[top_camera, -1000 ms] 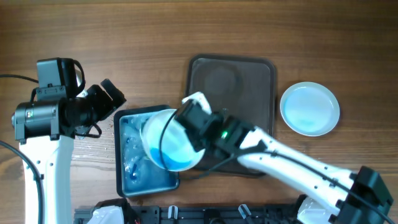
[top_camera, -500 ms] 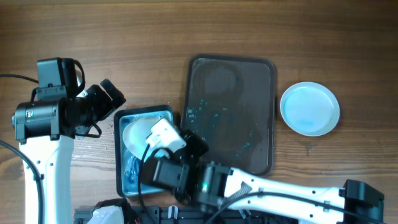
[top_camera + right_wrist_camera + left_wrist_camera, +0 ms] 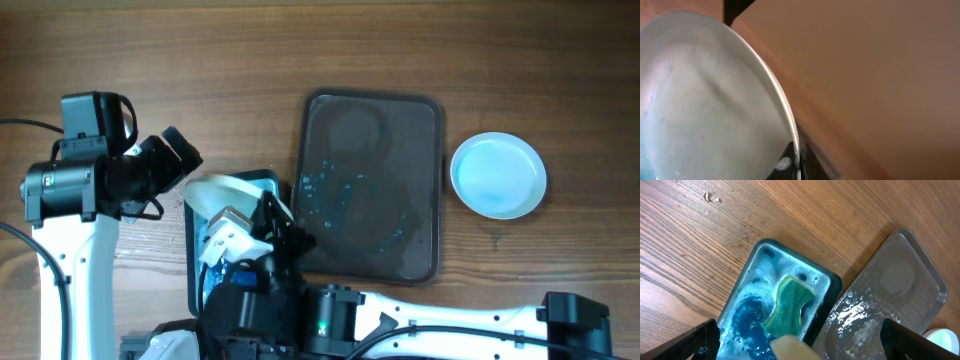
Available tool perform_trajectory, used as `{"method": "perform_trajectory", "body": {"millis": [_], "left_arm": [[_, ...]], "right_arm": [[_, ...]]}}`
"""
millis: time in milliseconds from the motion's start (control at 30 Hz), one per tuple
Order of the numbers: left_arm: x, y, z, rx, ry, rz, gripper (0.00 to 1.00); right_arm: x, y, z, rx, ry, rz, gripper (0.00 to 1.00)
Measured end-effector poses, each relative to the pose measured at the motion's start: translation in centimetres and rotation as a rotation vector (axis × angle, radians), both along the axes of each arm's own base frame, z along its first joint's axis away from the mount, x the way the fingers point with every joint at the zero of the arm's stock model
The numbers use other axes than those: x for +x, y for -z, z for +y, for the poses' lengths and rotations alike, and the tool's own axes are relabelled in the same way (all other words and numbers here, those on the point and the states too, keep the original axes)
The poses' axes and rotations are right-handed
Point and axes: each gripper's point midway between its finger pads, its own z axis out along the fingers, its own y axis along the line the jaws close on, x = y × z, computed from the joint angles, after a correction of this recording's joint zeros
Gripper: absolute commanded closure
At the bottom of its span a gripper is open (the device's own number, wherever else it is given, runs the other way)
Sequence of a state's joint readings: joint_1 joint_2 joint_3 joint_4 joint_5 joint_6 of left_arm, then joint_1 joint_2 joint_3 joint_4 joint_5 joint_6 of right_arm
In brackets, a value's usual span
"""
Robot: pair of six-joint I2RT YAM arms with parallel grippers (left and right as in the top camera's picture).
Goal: Clean dirty plates on tray and stack at the side
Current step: 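Lift the plate with the right gripper and tilt it over the basin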
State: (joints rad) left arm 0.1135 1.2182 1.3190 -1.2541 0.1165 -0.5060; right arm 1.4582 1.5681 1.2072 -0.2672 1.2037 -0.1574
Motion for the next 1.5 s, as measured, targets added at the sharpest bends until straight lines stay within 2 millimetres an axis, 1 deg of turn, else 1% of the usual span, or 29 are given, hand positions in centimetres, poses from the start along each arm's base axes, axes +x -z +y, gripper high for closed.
{"method": "perform_trajectory", "body": {"millis": [100,333,1000,1133,1233,1333,1400,1433,1500], "left_arm": [[0.0,0.0,0.0,0.000,0.000,0.000,0.00],[0.0,0.0,0.0,0.000,0.000,0.000,0.00],[0.0,0.0,0.0,0.000,0.000,0.000,0.00],[0.0,0.0,0.0,0.000,0.000,0.000,0.00],[0.0,0.0,0.0,0.000,0.000,0.000,0.00],[0.0,0.0,0.0,0.000,0.000,0.000,0.00],[0.0,0.0,0.0,0.000,0.000,0.000,0.00],[0.0,0.0,0.0,0.000,0.000,0.000,0.00],[0.0,0.0,0.0,0.000,0.000,0.000,0.00]], "right_arm": [[0.1,-0.6,-0.2,-0.029,0.011,-0.031,0.96],[0.1,-0.9,-0.4,-0.061,0.020,-0.051,0.96],[0.1,-0.7,-0.5,-0.060,0.023,-0.047,0.96],[0.4,0.7,-1.8,-0.064,0.056,-0.004,0.96],[1.3,3.0,-2.9,-0.018,0.079,0.105,0.96],[3.4,6.4,-4.6,0.094,0.143,0.311,0.96],[4.9,8.0,-6.1,0.186,0.201,0.446,0.96],[5.6,8.4,-6.7,0.242,0.223,0.505,0.96],[6.6,8.0,-7.6,0.345,0.230,0.599,0.96]]}}
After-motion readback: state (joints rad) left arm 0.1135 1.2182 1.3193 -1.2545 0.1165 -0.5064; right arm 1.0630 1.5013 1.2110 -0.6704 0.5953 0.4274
